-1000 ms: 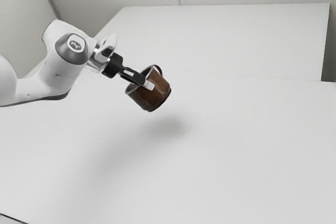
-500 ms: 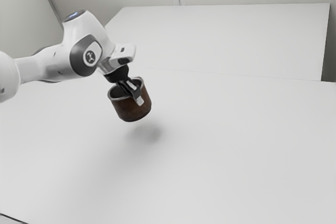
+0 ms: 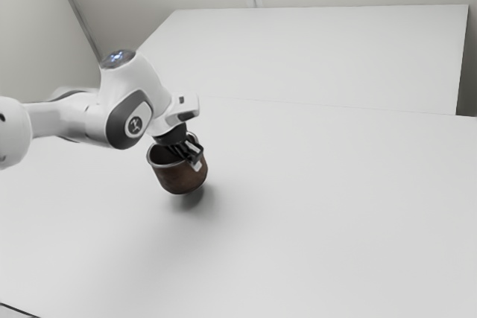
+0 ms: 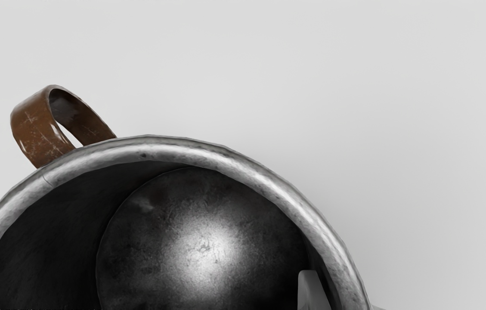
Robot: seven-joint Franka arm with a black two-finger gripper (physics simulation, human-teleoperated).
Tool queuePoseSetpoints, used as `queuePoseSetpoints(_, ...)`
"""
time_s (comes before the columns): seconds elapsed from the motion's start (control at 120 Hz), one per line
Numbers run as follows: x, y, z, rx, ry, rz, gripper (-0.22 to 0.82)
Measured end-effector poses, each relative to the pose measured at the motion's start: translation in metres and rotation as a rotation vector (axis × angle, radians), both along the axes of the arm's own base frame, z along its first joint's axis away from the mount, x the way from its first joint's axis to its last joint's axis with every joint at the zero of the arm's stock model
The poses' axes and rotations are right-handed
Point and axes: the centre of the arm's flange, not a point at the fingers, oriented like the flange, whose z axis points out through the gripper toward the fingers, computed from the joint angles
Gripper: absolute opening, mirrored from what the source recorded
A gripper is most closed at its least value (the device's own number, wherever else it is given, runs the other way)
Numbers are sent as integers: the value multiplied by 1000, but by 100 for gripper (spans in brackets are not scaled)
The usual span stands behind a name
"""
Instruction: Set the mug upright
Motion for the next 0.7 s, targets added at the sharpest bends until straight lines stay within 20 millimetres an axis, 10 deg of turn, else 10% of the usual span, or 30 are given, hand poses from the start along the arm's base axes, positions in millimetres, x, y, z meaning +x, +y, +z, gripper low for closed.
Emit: queuePoseSetpoints(0.7,-1,0,-47,-31,-18,183,-16)
